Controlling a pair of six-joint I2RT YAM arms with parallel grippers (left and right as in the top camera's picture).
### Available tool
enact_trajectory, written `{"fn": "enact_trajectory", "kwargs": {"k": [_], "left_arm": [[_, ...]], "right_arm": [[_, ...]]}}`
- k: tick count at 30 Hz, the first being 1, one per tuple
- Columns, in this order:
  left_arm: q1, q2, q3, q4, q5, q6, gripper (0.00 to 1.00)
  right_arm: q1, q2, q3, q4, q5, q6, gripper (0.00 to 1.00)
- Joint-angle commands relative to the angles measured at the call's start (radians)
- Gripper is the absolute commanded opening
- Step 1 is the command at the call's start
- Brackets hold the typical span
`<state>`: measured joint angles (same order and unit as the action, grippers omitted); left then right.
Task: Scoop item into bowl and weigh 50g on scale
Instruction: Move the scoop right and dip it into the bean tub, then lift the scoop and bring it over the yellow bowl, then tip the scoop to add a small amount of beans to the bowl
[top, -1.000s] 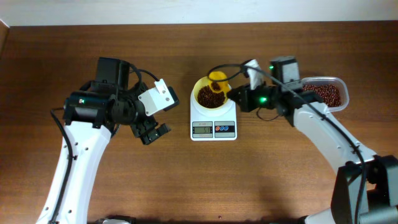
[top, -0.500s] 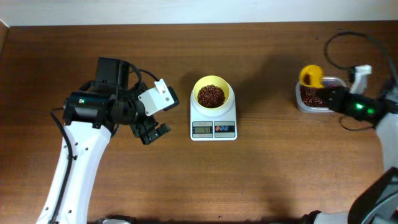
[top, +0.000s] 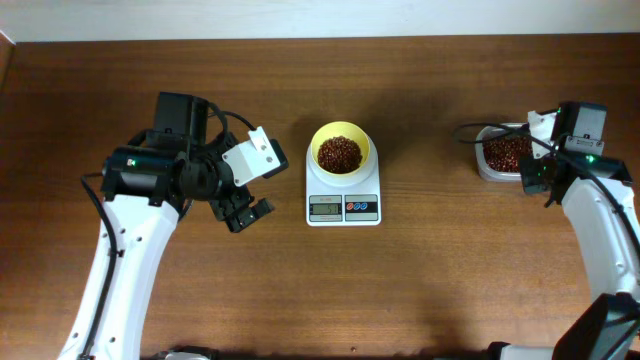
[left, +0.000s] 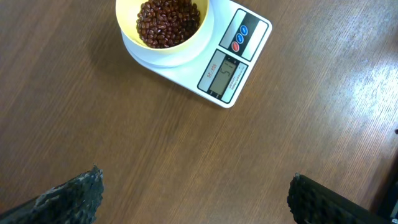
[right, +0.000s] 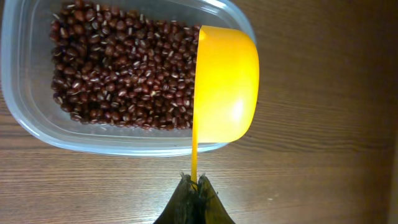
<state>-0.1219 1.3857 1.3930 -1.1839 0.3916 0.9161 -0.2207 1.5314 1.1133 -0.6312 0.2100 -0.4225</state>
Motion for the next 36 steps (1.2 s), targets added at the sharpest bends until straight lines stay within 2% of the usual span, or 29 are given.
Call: {"fn": "enact_trajectory", "kwargs": {"k": [1,4,5,6,10,12,16,20,23,36], "left_arm": [[0.001,-0.005,-0.002,0.001,0.004,-0.011,0.99],[0.001,-0.005,-0.002,0.001,0.004,-0.011,0.99],[0.001,-0.005,-0.002,0.001,0.004,-0.011,0.99],[0.001,-0.005,-0.002,0.001,0.004,-0.011,0.99],[0.001,-0.005,-0.002,0.001,0.004,-0.011,0.99],[0.001,-0.005,-0.002,0.001,0.004,-0.011,0.99],[0.001,-0.005,-0.002,0.001,0.004,-0.011,0.99],[0.001,-0.005,-0.002,0.001,0.004,-0.011,0.99],[0.001,-0.005,-0.002,0.001,0.004,-0.011,0.99],[0.001,-0.005,-0.002,0.001,0.004,-0.011,0.99]], "right_arm": [[0.012,-0.095,0.028,-0.006,-0.149,0.013,0.04],[0.012,-0.168,0.037,0.035,-0.906,0.015,0.04],[0.021,-0.157,0.037,0.036,-1.078,0.016,0.04],[0.056,-0.135,0.037,0.037,-1.146,0.015,0.04],[0.261,-0.047,0.037,0.132,-0.992,0.014,0.04],[0.405,0.012,0.037,0.212,-0.779,0.014,0.04],[0.537,0.117,0.037,0.323,-0.513,0.007,0.04],[0.57,0.209,0.037,0.361,-0.471,-0.053,0.04],[0.595,0.216,0.037,0.377,-0.348,-0.072,0.04],[0.694,0.216,0.037,0.35,-0.32,-0.112,0.04]]}}
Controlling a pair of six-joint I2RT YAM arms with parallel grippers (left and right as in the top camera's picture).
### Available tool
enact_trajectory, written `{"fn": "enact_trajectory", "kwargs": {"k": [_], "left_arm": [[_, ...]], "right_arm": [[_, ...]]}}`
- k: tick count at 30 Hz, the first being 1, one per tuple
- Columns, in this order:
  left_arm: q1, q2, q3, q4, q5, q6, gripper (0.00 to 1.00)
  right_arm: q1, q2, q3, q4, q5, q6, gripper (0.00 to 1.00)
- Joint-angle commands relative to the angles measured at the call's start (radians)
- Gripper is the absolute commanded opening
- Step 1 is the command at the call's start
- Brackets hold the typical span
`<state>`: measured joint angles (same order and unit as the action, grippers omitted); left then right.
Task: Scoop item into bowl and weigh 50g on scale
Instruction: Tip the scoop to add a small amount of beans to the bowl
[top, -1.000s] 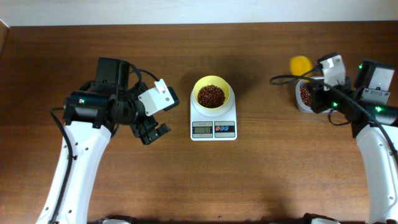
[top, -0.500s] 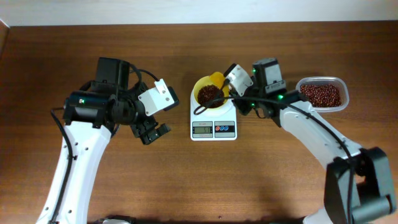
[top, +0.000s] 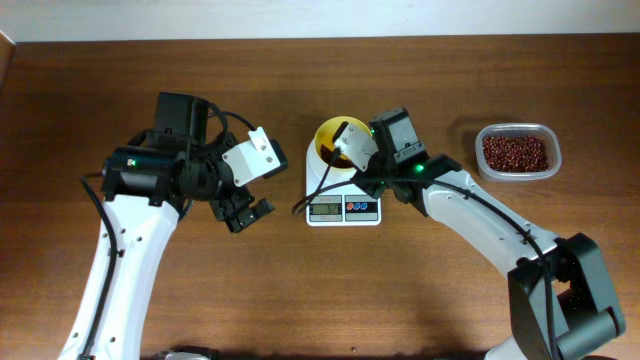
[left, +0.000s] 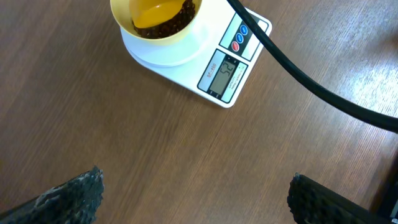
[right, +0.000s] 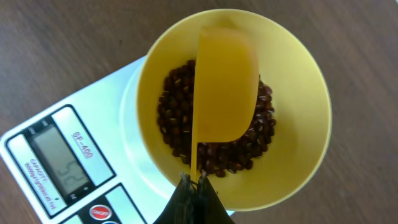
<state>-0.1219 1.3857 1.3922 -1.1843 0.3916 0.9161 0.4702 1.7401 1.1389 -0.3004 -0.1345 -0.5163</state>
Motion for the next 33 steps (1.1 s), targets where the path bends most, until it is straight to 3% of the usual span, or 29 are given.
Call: {"fn": "enact_trajectory", "kwargs": {"k": [1,4,14,24,28,30,31,33], "left_arm": [[0.001,-0.005,-0.001,0.001,0.004,-0.011,0.99],[0.001,-0.005,-0.001,0.002,0.004,-0.011,0.99],[0.001,-0.005,-0.001,0.001,0.004,-0.011,0.99],[0.001,-0.005,-0.001,0.001,0.004,-0.011,0.99],[0.001,-0.005,-0.001,0.001,0.004,-0.011,0.99],[0.001,-0.005,-0.001,0.001,0.004,-0.011,0.99],[0.001,-0.005,-0.001,0.001,0.004,-0.011,0.99],[0.001,-0.005,-0.001,0.002,0.004,-0.011,0.99]], "right_arm": [[0.003,0.004,0.012,0.03,0.032,-0.08,0.04],[0.0,-0.006,0.012,0.049,0.137,-0.109,0.04],[-0.001,0.023,0.011,-0.025,0.093,-0.103,0.04],[-0.001,0.022,0.069,-0.021,0.015,0.198,0.04],[-0.074,0.022,0.07,-0.035,-0.174,0.277,0.04],[-0.116,0.022,0.07,-0.035,-0.239,0.395,0.04],[-0.145,0.022,0.07,-0.035,-0.33,0.406,0.04],[-0.156,0.023,0.07,-0.035,-0.313,0.389,0.04]]}}
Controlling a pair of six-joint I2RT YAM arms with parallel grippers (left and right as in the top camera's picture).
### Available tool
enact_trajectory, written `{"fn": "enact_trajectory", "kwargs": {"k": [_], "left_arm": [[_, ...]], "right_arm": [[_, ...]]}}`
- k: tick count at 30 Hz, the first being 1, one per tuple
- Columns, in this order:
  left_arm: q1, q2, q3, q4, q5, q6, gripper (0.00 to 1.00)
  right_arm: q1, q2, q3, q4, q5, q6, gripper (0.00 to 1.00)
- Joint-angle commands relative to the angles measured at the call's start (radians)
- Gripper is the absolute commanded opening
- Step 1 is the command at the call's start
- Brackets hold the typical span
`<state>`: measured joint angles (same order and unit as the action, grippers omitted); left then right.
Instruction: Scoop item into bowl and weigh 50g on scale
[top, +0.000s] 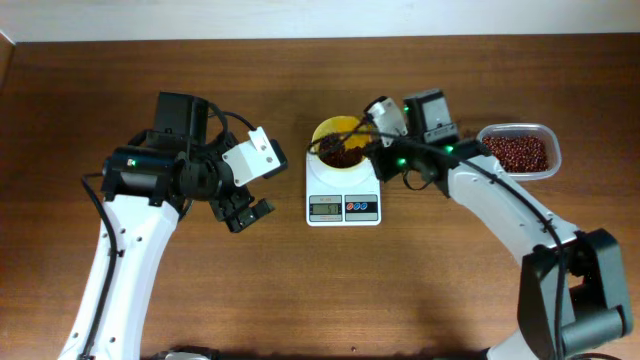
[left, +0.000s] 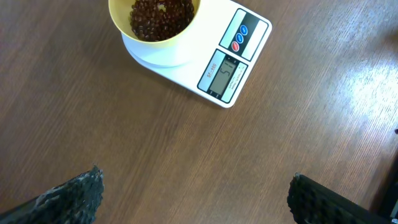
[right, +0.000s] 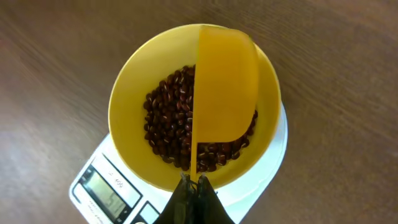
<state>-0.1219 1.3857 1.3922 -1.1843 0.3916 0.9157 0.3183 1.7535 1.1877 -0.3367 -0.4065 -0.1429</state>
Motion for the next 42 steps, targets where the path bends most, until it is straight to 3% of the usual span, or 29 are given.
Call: {"fn": "enact_trajectory", "kwargs": {"k": [1,6,12,23,27,31,34,42], "left_arm": [[0.001,-0.005,-0.001,0.002,0.004,-0.01,0.99],[0.001,-0.005,-0.001,0.001,0.004,-0.01,0.99],[0.001,-0.005,-0.001,0.001,0.004,-0.01,0.99],[0.001,-0.005,-0.001,0.001,0.004,-0.01,0.99],[0.001,-0.005,-0.001,0.001,0.004,-0.01,0.99],[0.001,-0.005,-0.001,0.001,0.004,-0.01,0.99],[0.001,-0.005,-0.001,0.001,0.004,-0.01,0.99],[0.001,-0.005,-0.001,0.001,0.004,-0.01,0.99]], "right_arm": [[0.008,0.009,0.021,0.0,0.01,-0.022,0.04],[0.095,0.009,0.021,-0.021,0.287,-0.221,0.04],[0.133,0.021,0.02,-0.035,0.283,-0.224,0.04],[0.131,0.022,0.024,-0.041,-0.029,-0.129,0.04],[0.082,0.022,0.025,-0.018,-0.05,0.053,0.04],[-0.053,0.022,0.025,0.008,-0.288,0.16,0.04],[-0.104,0.022,0.024,0.008,-0.425,0.16,0.04],[-0.111,0.018,0.024,0.008,-0.481,0.159,0.04]]}}
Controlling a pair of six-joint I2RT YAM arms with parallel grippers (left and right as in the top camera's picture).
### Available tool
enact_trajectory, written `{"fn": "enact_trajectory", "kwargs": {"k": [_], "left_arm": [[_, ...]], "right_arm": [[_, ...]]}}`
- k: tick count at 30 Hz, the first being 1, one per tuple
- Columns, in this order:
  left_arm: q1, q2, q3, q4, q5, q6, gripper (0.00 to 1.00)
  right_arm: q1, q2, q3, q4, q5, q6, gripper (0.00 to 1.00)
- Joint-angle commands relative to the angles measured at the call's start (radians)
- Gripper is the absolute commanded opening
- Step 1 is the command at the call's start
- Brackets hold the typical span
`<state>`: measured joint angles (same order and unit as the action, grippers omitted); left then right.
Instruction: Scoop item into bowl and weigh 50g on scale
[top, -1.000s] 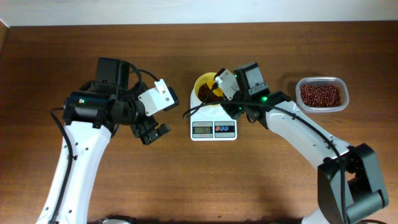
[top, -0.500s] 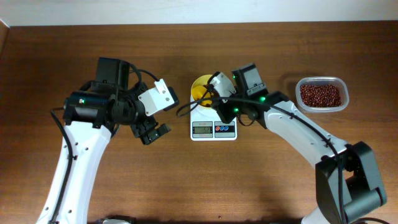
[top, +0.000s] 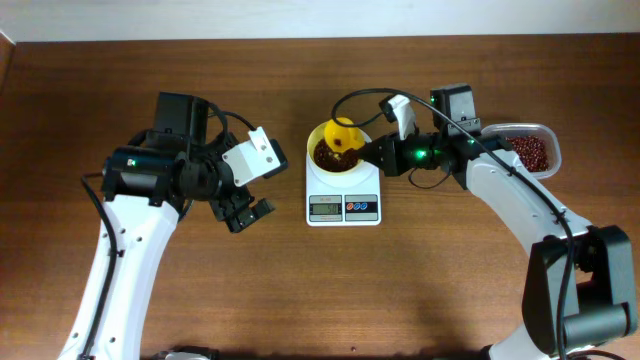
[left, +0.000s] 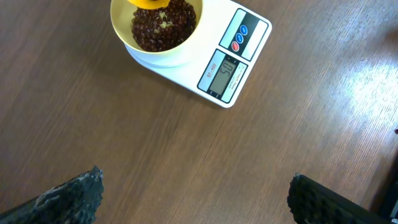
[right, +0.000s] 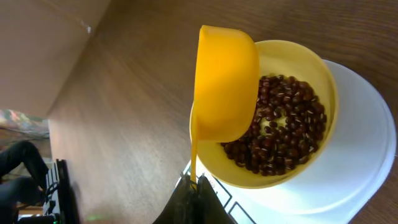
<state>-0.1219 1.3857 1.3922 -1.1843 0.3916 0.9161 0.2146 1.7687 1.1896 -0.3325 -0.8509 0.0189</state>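
Note:
A yellow bowl (top: 324, 138) of red beans (right: 283, 134) sits on the white scale (top: 343, 195); its display (left: 222, 73) is lit. My right gripper (right: 194, 182) is shut on the handle of a yellow scoop (right: 225, 81), which is tipped on its side over the bowl's edge; the scoop (top: 343, 134) also shows from overhead. My left gripper (left: 193, 196) hangs open over bare table to the left of the scale, fingers (left: 68, 196) wide apart.
A clear container of red beans (top: 528, 151) stands at the right, behind my right arm. The table's back edge meets a pale wall along the top.
The right wrist has rolled, so the scoop is now tipped sideways over the bowl. The scale's reading has changed. The left arm has not moved.
The right gripper held the scoop at the bean container on the right. Then it held the scoop over the bowl on the scale, and stayed over it at the following moment. Now the scoop is tipped there. The left gripper stayed open and still throughout.

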Motion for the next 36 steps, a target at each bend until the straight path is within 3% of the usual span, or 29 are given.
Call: {"fn": "enact_trajectory", "kwargs": {"k": [1,7,11,17,21,22,24,27,29,32,36], "left_arm": [[0.001,-0.005,-0.001,0.001,0.004,-0.011,0.99],[0.001,-0.005,-0.001,0.001,0.004,-0.011,0.99],[0.001,-0.005,-0.001,0.002,0.004,-0.011,0.99],[0.001,-0.005,-0.001,0.002,0.004,-0.011,0.99],[0.001,-0.005,-0.001,0.002,0.004,-0.011,0.99],[0.001,-0.005,-0.001,0.001,0.004,-0.011,0.99],[0.001,-0.005,-0.001,0.002,0.004,-0.011,0.99],[0.001,-0.005,-0.001,0.001,0.004,-0.011,0.99],[0.001,-0.005,-0.001,0.002,0.004,-0.011,0.99],[0.001,-0.005,-0.001,0.002,0.004,-0.011,0.99],[0.001,-0.005,-0.001,0.002,0.004,-0.011,0.99]], "right_arm": [[-0.007,0.003,0.023,0.004,-0.036,-0.003,0.04],[-0.008,0.003,0.023,0.009,-0.038,-0.001,0.04],[-0.048,0.003,0.023,0.082,-0.135,0.191,0.04],[-0.304,-0.097,0.023,0.078,-0.141,0.207,0.04],[-0.513,-0.166,0.023,-0.017,-0.139,0.19,0.04],[-0.567,-0.166,0.023,-0.084,-0.114,0.12,0.04],[-0.638,-0.166,0.023,-0.199,-0.012,0.037,0.04],[-0.689,-0.166,0.023,-0.217,0.066,0.001,0.04],[-0.675,-0.166,0.023,-0.268,0.284,-0.078,0.04],[-0.642,-0.186,0.023,-0.279,0.445,-0.094,0.04],[-0.53,-0.264,0.023,-0.288,0.872,-0.186,0.04]]}}
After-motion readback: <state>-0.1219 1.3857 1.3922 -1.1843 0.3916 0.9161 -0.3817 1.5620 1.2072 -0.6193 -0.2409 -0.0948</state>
